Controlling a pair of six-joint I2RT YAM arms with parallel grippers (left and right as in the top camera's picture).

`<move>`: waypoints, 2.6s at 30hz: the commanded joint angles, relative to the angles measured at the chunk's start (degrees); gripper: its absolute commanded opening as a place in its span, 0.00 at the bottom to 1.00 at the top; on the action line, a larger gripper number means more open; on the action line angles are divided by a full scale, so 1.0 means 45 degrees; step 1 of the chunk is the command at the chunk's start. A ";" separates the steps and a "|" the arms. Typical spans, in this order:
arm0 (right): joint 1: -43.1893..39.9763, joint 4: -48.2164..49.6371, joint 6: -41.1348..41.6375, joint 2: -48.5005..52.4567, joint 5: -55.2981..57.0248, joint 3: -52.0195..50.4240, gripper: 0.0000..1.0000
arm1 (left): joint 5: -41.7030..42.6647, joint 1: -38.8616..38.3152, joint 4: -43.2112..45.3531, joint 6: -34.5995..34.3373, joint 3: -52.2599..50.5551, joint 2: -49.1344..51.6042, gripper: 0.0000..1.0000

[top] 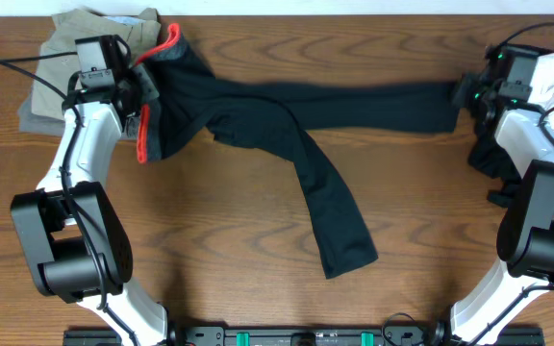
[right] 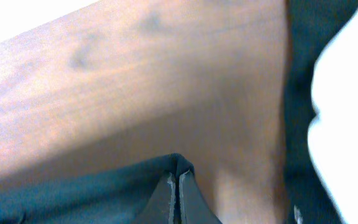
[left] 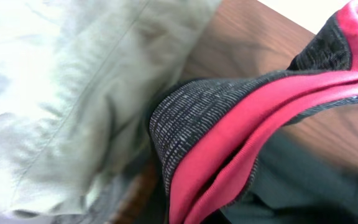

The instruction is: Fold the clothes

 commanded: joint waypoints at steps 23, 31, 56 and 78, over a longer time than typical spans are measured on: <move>-0.0204 -0.0699 -0.0908 0.3764 -0.1316 0.4498 0.01 | -0.0364 -0.1379 -0.0413 -0.0253 0.0126 0.0097 0.06; -0.0486 -0.2764 -0.0908 0.3662 -0.1710 0.5377 0.99 | -0.0359 -0.0665 -0.0695 0.0277 0.0126 0.0092 0.82; 0.1938 -1.1662 -0.0899 0.1739 -0.3609 0.6873 0.81 | -0.0355 -0.0073 -0.7839 -0.1700 -0.1292 -0.2749 0.99; 0.5149 -1.2896 -0.0899 0.1739 -0.2341 0.6873 0.74 | -0.1841 -0.0719 -0.1345 -0.3643 -0.5731 -0.2268 0.77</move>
